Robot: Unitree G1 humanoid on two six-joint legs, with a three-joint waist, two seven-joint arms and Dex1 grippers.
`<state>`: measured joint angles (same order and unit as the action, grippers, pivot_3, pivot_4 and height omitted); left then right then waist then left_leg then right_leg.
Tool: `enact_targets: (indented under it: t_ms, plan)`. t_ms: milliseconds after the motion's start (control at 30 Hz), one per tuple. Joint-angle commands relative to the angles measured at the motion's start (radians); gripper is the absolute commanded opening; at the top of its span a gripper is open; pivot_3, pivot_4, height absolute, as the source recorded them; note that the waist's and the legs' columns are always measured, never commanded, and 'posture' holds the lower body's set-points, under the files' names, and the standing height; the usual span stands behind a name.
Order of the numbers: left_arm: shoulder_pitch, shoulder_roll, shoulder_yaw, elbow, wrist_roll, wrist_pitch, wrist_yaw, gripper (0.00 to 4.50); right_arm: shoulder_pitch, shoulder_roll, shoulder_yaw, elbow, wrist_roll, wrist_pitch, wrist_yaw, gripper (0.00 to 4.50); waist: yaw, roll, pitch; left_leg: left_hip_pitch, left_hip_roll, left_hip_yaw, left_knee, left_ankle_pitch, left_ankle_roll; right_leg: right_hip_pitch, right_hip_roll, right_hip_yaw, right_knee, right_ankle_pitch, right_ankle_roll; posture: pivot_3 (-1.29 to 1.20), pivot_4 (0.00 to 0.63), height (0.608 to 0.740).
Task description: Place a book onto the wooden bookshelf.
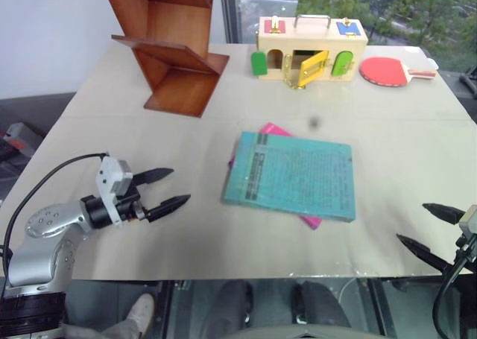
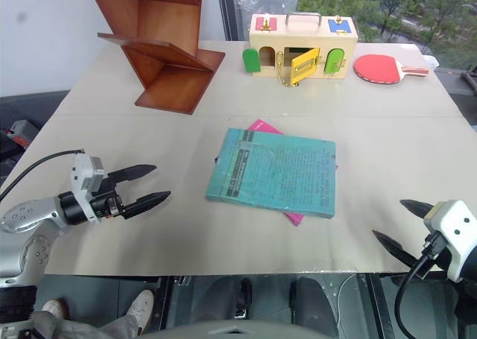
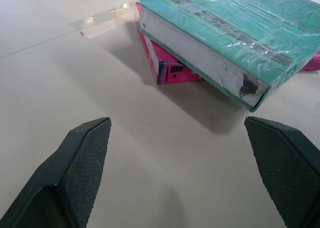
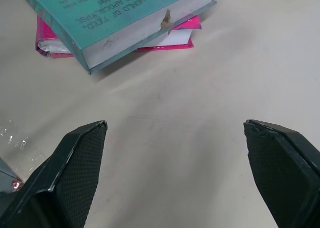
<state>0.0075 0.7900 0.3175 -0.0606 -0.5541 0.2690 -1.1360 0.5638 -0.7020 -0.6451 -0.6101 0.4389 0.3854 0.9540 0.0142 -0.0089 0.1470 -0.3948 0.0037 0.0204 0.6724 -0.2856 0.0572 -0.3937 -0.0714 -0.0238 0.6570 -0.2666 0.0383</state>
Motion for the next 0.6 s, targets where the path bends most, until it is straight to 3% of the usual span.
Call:
enact_targets:
  t_ms: [33,400,433,500,600]
  plan:
    - [-0.015,0.015,0.025,-0.009,-0.016,-0.010,-0.014,4.50,-0.007,-0.016,-0.014,-0.024,0.001,-0.003,-0.016,4.47,0.000,0.000,0.000,0.000,0.000,0.000,0.000,0.000,0.000,0.000,0.000,0.000,0.000,0.000,0.000,0.00,0.150,0.740]
    - [-0.026,0.002,0.016,-0.028,-0.068,-0.001,-0.088,4.50,-0.121,-0.062,0.062,-0.017,0.013,0.086,-0.088,4.47,0.000,0.000,0.000,0.000,0.000,0.000,0.001,0.000,0.000,0.000,0.000,0.000,0.001,0.000,0.000,0.00,0.150,0.740]
    - [-0.029,-0.001,0.015,-0.030,-0.070,-0.001,-0.090,4.50,-0.137,-0.065,0.073,-0.014,0.018,0.095,-0.091,3.90,0.000,0.000,0.000,0.000,0.000,0.000,0.001,0.000,0.000,0.000,0.000,0.000,0.001,0.000,0.000,0.00,0.150,0.740]
    - [-0.033,-0.004,0.008,-0.037,-0.076,0.000,-0.100,4.50,-0.169,-0.071,0.106,-0.011,0.016,0.109,-0.099,3.33,0.000,0.000,0.000,0.000,0.000,0.000,0.001,0.000,0.000,0.000,0.000,0.000,0.001,0.000,0.000,0.00,0.150,0.740]
    - [-0.035,-0.012,-0.013,-0.057,-0.072,-0.005,-0.107,4.50,-0.214,-0.084,0.184,0.002,-0.028,0.117,-0.123,2.05,-0.001,0.000,0.000,0.000,0.000,0.000,0.002,0.000,0.000,0.000,0.001,0.000,0.002,0.000,0.000,0.00,0.150,0.740]
